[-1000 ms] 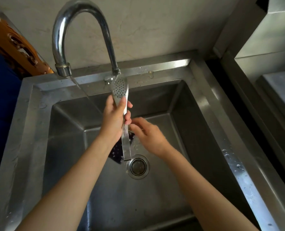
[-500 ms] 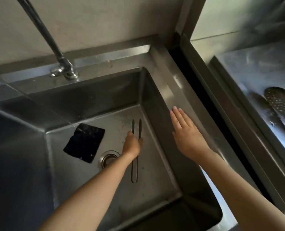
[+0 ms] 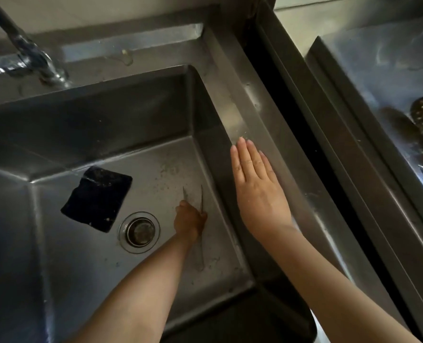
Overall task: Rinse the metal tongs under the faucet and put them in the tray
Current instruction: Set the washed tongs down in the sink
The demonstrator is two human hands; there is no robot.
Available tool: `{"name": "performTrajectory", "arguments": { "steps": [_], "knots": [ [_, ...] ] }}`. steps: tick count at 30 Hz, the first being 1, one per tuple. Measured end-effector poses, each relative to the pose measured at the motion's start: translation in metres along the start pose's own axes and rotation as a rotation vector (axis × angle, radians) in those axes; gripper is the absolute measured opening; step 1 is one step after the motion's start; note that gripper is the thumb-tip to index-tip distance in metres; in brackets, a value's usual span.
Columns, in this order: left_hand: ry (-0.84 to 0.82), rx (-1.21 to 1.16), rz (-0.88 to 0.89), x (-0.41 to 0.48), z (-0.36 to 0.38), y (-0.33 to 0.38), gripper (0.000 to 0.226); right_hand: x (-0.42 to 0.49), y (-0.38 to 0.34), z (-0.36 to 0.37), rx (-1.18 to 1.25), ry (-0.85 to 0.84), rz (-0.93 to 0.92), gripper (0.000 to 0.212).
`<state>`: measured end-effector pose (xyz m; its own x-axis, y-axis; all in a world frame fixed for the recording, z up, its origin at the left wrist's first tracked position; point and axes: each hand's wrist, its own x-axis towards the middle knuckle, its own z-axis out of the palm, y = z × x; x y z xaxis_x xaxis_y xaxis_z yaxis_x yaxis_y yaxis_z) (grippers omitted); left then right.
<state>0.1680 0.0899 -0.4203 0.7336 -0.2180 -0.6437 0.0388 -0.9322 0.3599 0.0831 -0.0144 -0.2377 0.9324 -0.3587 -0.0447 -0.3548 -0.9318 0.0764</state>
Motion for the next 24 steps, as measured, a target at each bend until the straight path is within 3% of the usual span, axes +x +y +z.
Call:
{"name": "performTrajectory", "arguments": {
  "steps": [8,15,20,24],
  "knots": [
    [0.002,-0.064,0.009,0.002,0.006,-0.006,0.070,0.001,-0.003,-0.002,-0.006,-0.009,-0.003,0.067],
    [-0.056,0.097,0.087,-0.015,-0.034,-0.017,0.068,0.001,-0.006,-0.003,0.017,-0.012,0.057,0.067],
    [-0.177,0.024,0.147,-0.043,-0.085,-0.030,0.073,0.003,-0.010,-0.015,-0.018,-0.206,0.110,0.103],
    [-0.196,-0.035,0.196,-0.074,-0.130,-0.034,0.070,-0.011,-0.010,-0.033,0.051,-0.283,0.100,0.101]
  ]
}}
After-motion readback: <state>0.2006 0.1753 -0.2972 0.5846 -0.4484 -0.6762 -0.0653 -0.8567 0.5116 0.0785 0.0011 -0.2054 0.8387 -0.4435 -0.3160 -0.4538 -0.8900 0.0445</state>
